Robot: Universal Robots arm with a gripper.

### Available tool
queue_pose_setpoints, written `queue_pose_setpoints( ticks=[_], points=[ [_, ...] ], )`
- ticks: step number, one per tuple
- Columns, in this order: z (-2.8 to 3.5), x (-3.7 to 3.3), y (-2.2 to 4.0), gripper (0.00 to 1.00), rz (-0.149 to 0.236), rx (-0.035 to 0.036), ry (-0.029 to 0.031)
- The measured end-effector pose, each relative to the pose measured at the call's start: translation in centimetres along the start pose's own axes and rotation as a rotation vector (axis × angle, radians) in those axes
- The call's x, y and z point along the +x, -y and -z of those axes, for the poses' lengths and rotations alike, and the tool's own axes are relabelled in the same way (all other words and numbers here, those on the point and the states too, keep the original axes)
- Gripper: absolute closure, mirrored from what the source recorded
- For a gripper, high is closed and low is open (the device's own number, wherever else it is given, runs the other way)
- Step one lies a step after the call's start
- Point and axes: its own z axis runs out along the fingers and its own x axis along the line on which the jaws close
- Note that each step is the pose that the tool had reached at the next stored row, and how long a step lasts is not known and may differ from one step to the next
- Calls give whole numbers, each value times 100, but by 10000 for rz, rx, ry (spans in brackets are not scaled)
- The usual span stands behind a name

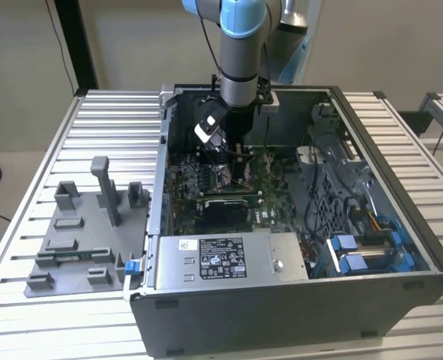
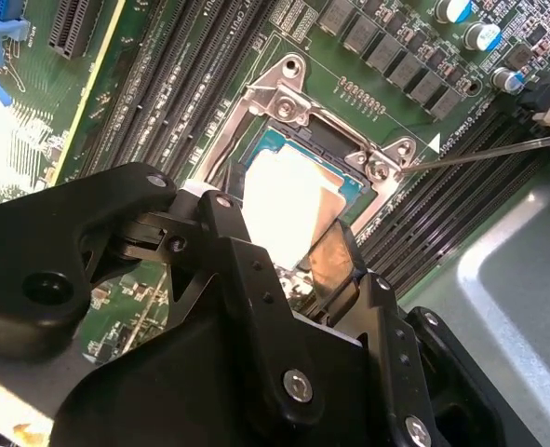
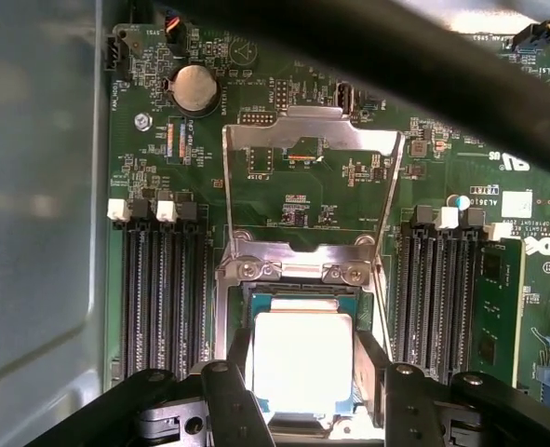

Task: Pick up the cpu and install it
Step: 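Place the cpu into insertion slot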

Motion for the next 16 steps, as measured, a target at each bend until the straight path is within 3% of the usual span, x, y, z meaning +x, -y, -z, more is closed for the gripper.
queue_pose_setpoints(
  ticks=[16],
  points=[
    [-13,15,-7,100,1,1,6]
  ],
)
